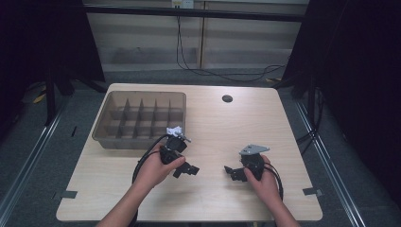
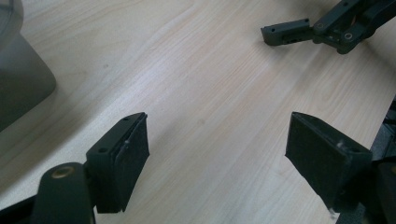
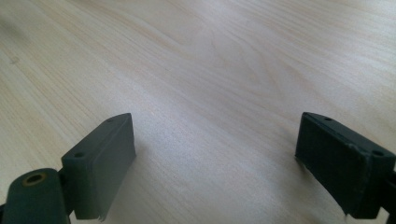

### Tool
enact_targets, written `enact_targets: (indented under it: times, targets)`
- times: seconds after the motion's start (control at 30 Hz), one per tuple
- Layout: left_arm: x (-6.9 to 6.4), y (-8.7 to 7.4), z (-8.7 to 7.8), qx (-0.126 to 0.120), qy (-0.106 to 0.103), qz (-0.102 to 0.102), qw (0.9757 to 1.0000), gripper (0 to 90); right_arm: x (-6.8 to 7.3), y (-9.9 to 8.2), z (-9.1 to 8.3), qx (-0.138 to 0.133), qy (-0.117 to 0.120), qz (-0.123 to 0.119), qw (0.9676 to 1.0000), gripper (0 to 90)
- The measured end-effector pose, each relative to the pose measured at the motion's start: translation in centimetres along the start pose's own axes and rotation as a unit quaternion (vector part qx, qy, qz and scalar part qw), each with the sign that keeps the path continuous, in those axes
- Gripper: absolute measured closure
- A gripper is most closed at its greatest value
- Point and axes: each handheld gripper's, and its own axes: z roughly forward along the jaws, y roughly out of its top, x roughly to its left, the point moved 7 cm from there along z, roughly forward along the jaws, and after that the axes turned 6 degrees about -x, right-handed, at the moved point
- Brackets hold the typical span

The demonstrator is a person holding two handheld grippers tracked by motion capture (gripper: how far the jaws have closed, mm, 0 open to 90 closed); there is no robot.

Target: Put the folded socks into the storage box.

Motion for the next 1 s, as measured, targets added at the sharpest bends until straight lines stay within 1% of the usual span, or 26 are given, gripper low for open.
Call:
enact_targets:
  times: [0.17,0.27,0.33,0.47,0.5,0.53,0.83,0.97,1.0]
  targets:
    - [0.5,-0.4,-0.1,-0.005,0.000,-0.004,1.0000,21.2,0.0,0.0,0.0,0.000,0.001,0.000,1.0000,11.6]
    - [0.8,-0.8,-0.3,-0.005,0.005,-0.010,0.9999,21.3,0.0,0.0,0.0,0.000,0.000,-0.001,1.0000,11.6]
    - [1.0,-0.9,-0.4,-0.006,0.005,-0.008,0.9999,21.3,0.0,0.0,0.0,0.000,0.001,0.000,1.0000,11.6]
    - [1.5,-1.4,-0.5,-0.008,0.011,-0.012,0.9998,21.3,0.0,0.0,0.0,0.000,0.000,0.000,1.0000,11.6]
    - [1.6,-1.5,-0.5,-0.009,0.009,-0.012,0.9999,21.3,0.0,0.0,0.0,-0.001,0.000,-0.001,1.0000,11.6]
    - [1.7,-1.6,-0.6,-0.009,0.009,-0.015,0.9998,21.4,0.0,0.0,0.0,0.000,0.001,0.000,1.0000,11.6]
    - [2.7,-2.8,-0.7,-0.010,0.016,-0.018,0.9997,21.6,0.0,0.0,0.0,-0.001,0.000,-0.001,1.0000,11.6]
    - [3.1,-3.3,-0.7,-0.015,0.015,-0.022,0.9995,21.6,0.0,0.0,0.0,-0.001,0.001,-0.001,1.0000,11.6]
    - [3.3,-3.4,-0.7,-0.013,0.016,-0.019,0.9996,21.6,0.0,0.0,0.0,-0.001,0.001,-0.001,1.0000,11.6]
